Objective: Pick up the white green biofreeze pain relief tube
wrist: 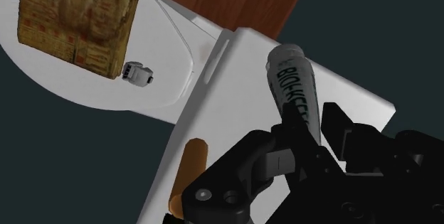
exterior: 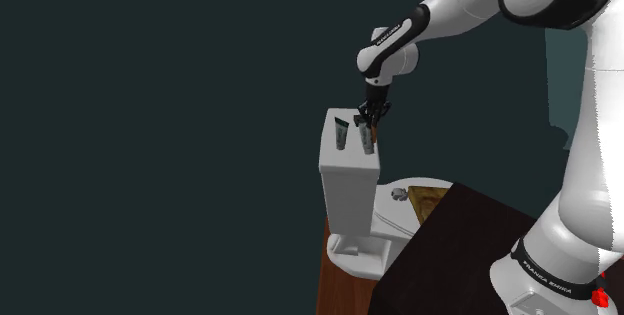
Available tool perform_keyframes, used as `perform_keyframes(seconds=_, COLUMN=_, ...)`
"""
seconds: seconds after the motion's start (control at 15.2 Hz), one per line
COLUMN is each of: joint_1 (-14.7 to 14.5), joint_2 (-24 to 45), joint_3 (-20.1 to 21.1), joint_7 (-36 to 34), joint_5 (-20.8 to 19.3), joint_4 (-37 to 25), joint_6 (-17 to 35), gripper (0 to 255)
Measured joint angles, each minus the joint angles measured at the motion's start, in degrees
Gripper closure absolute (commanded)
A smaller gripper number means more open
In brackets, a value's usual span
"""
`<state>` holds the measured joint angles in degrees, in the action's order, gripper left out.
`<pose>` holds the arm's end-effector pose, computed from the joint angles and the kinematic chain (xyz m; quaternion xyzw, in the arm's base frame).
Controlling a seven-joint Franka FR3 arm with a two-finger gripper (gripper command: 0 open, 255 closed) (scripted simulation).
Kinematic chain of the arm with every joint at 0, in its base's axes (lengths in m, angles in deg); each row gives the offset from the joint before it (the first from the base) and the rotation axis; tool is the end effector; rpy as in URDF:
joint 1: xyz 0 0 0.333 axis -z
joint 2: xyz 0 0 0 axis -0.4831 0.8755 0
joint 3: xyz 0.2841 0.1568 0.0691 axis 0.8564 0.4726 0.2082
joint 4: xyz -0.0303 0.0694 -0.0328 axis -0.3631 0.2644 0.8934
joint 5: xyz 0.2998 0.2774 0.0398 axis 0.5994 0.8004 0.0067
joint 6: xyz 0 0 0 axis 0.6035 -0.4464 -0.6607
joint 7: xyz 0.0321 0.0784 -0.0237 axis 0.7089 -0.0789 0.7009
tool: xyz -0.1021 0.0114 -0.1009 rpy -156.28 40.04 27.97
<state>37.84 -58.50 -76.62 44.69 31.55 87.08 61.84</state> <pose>0.5865 -0.1973 0.2576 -0.9791 0.1996 0.0151 0.0352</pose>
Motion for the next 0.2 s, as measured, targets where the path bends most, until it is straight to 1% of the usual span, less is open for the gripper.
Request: perform_keyframes(seconds=0.2, joint_1=-0.04, joint_2=-1.28, joint_3=-0.21, joint_7=-0.24, joint_5=-0.43, joint_4=-0.31, joint_6=-1.55, gripper=255)
